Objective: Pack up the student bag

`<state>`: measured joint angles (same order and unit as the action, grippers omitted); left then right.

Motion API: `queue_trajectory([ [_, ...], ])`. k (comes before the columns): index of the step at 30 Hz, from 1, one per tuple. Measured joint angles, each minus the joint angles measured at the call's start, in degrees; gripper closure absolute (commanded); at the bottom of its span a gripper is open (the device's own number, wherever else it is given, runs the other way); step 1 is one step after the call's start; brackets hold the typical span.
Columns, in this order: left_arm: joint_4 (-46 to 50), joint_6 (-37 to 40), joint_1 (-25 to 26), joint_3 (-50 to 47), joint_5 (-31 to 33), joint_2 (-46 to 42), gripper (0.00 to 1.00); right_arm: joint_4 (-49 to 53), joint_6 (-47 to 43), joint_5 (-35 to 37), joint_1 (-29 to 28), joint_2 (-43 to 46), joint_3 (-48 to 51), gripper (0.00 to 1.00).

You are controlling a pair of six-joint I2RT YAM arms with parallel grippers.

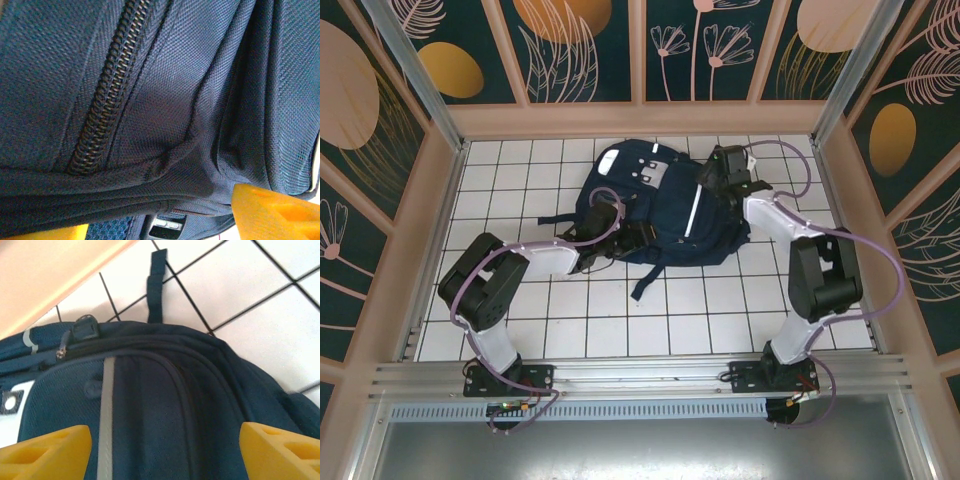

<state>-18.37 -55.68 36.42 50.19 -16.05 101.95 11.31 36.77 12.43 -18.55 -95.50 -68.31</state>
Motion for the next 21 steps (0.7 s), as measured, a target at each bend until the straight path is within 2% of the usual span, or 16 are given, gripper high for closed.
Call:
queue_trajectory([
  [3,-0.83,-0.63,0.00,0.39,-0.04,0.72,0.31,4.26,0.98,0.35,-1.99,7.87,4.11,0.26],
  [7,-2.23,-1.88,-0.04,0.50,-0.26,2.12,0.33,7.23,5.18,0.24,-8.83,17.84,9.11,0.32],
  [10,-3.04,-2.36,-0.04,0.50,-0.35,2.25,0.32,7.08,9.84,-1.86,-13.27,21.90,13.66,0.39],
  [14,-3.56,-2.51,-0.04,0.50,-0.42,2.25,0.32,6.62,16.17,-4.61,-17.16,21.75,19.56,0.45],
  [21,-3.72,-2.51,-0.04,0.50,-0.02,2.25,0.32,1.90,22.08,-4.87,-21.46,16.50,21.38,0.49],
])
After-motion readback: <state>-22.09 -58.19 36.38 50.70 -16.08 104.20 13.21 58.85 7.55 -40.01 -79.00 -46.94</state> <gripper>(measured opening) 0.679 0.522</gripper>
